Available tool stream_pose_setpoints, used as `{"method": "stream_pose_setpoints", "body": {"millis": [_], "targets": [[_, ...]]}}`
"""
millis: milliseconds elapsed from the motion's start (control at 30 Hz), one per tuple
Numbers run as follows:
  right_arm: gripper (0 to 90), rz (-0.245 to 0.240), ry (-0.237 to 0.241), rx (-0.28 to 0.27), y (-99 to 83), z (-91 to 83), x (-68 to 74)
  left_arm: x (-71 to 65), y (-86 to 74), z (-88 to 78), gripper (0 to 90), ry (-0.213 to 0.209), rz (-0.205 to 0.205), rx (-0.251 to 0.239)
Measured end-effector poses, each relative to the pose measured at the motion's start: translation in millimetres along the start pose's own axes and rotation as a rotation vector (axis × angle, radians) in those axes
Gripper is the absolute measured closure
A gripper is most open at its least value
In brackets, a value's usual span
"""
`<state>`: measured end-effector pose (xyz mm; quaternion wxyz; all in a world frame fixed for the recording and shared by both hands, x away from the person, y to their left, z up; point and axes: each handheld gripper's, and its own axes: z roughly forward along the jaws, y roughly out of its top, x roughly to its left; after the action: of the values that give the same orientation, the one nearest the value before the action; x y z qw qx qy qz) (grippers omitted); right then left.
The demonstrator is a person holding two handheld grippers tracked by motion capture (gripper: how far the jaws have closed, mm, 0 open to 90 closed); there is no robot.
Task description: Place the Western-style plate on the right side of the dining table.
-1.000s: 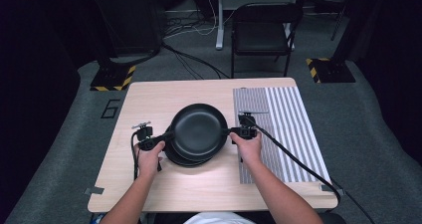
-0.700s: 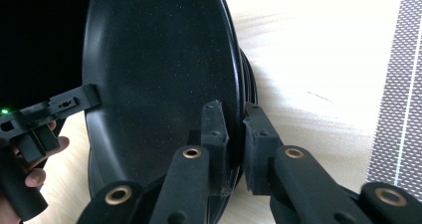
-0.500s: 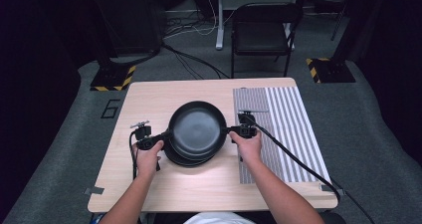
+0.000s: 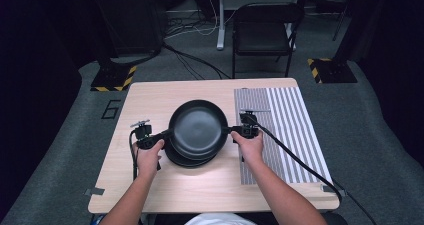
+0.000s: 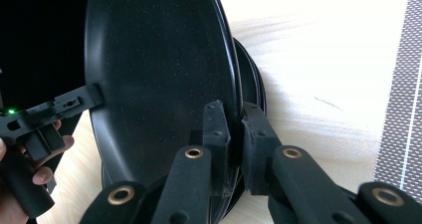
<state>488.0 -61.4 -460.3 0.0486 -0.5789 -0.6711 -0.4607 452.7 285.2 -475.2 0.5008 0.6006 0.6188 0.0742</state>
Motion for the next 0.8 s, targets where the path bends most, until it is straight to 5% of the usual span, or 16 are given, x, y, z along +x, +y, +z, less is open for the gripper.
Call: {"method": "stream_pose_setpoints", "body": {"millis": [800], "targets": [[84.5,-0.020,0.022,-0.025,5.6,-20.0,5.6,-10.6,7.1,2.1,79.7,-0.011,0.016,0.002]]}}
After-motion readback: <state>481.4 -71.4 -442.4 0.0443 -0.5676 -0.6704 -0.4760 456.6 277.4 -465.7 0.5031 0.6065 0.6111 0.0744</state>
